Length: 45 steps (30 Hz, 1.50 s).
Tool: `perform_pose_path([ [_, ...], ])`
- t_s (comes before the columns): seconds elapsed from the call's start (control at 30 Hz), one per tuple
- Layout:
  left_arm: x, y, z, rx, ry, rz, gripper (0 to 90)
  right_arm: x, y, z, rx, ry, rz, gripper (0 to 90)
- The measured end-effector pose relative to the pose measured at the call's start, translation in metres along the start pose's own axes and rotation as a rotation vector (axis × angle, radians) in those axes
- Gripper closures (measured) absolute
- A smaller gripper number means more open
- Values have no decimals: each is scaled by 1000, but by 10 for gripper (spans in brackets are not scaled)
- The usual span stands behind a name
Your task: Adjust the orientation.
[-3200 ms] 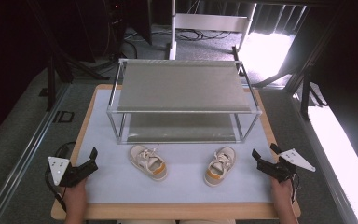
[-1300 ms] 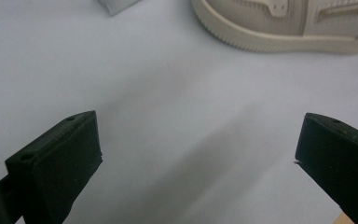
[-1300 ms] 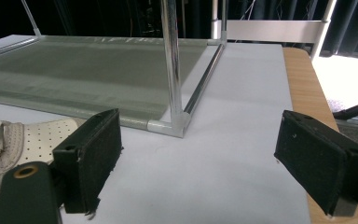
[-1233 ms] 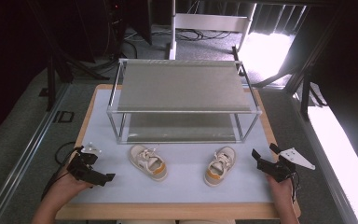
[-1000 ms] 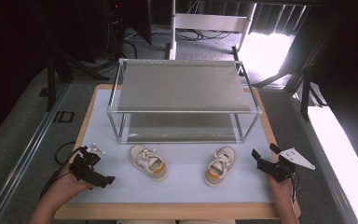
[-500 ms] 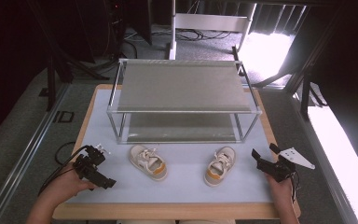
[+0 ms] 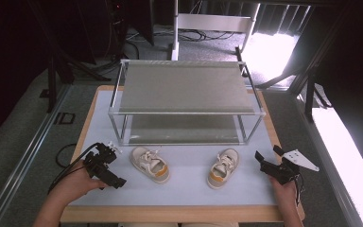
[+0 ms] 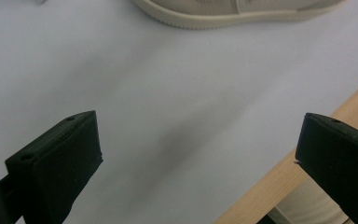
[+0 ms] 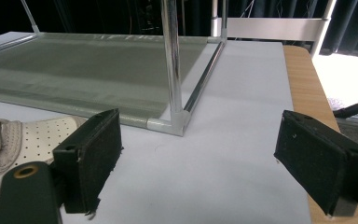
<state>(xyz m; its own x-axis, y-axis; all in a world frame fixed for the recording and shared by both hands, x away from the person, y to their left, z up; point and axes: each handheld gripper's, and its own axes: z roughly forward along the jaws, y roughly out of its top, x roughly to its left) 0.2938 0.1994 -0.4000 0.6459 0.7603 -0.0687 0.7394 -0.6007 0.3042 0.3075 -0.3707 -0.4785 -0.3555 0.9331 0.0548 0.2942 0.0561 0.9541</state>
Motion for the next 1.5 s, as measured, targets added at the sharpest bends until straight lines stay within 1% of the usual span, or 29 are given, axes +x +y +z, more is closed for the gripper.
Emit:
perform_pose_path([
  [0.07, -2, 4, -4, -12, -12, -6, 0, 0, 0, 0, 1, 1, -2, 142],
  [0.1, -6, 8, -5, -6, -4, 15, 0, 0, 0, 0, 1, 1, -1, 142],
  [0.13, -6, 8, -5, -6, -4, 15, 0, 0, 0, 0, 1, 1, 0, 142],
  [0.17, -11, 13, -4, 5, -8, 33, 0, 0, 0, 0, 0, 1, 1, 142],
  [0.2, -11, 13, -4, 5, -8, 33, 0, 0, 0, 0, 0, 1, 1, 142],
  [0.27, -19, 21, -3, 6, -9, 63, 22, 0, 0, 0, 0, 2, 2, 142],
  [0.3, -23, 24, -3, 3, -20, 75, 22, 0, 0, 0, 0, 2, 2, 142],
  [0.4, -26, 29, -4, -2, -20, 81, 22, 0, 0, 0, -1, 1, 2, 142],
  [0.47, -31, 34, -6, -16, -39, 97, 22, 0, 0, 0, -1, 1, 2, 142],
  [0.5, -37, 39, -6, -14, -47, 119, 22, 0, 0, 0, -1, 2, 3, 142],
  [0.53, -37, 39, -6, -14, -47, 119, 22, 0, 0, 0, -1, 3, 3, 142],
  [0.57, -42, 44, -7, -10, -51, 139, 22, -1, 0, 0, 0, 4, 3, 142],
  [0.67, -47, 50, -7, -15, -63, 148, 22, -1, 0, 0, 0, 5, 3, 142],
  [0.77, -55, 61, -7, -21, -76, 166, 24, -1, 0, 0, 0, 6, 3, 142],
  [0.8, -55, 61, -7, -21, -76, 166, 42, -1, 0, 0, 0, 6, 3, 142],
  [0.83, -60, 66, -6, -23, -93, 169, 42, -1, 0, 0, 0, 5, 3, 142],
  [0.87, -60, 66, -6, -23, -93, 169, 42, -1, 0, 0, 0, 5, 3, 142],
  [0.93, -68, 73, -2, -10, -107, 195, 42, -1, 0, 0, 0, 6, 3, 142],
  [1.0, -71, 76, -1, -8, -111, 200, 48, -1, 0, 0, 1, 6, 4, 142],
  [1.03, -76, 81, 1, -7, -130, 218, 80, -1, 0, 0, 1, 6, 5, 142],
  [1.07, -76, 81, 1, -7, -130, 218, 148, -1, 0, 0, 1, 6, 5, 142],
  [1.1, -80, 86, 3, -8, -145, 231, 178, -1, 0, 0, 3, 8, 5, 142],
  [1.17, -84, 90, 7, 5, -132, 232, 180, -1, 0, 0, 3, 8, 7, 142],
  [1.27, -85, 95, 12, 21, -137, 229, 219, -1, 0, 0, 3, 8, 8, 143],
  [1.3, -86, 99, 19, 41, -124, 224, 220, -1, 0, 0, 4, 9, 9, 143],
  [1.4, -86, 102, 24, 64, -134, 231, 317, -1, 0, 1, 5, 10, 10, 143],
  [1.43, -86, 104, 28, 72, -134, 229, 317, -1, 0, 1, 5, 10, 10, 144],
  [1.47, -86, 106, 34, 93, -135, 228, 360, -1, 0, 1, 6, 11, 10, 144],
  [1.5, -86, 108, 37, 99, -140, 224, 389, -1, 0, 1, 5, 12, 9, 144],
])
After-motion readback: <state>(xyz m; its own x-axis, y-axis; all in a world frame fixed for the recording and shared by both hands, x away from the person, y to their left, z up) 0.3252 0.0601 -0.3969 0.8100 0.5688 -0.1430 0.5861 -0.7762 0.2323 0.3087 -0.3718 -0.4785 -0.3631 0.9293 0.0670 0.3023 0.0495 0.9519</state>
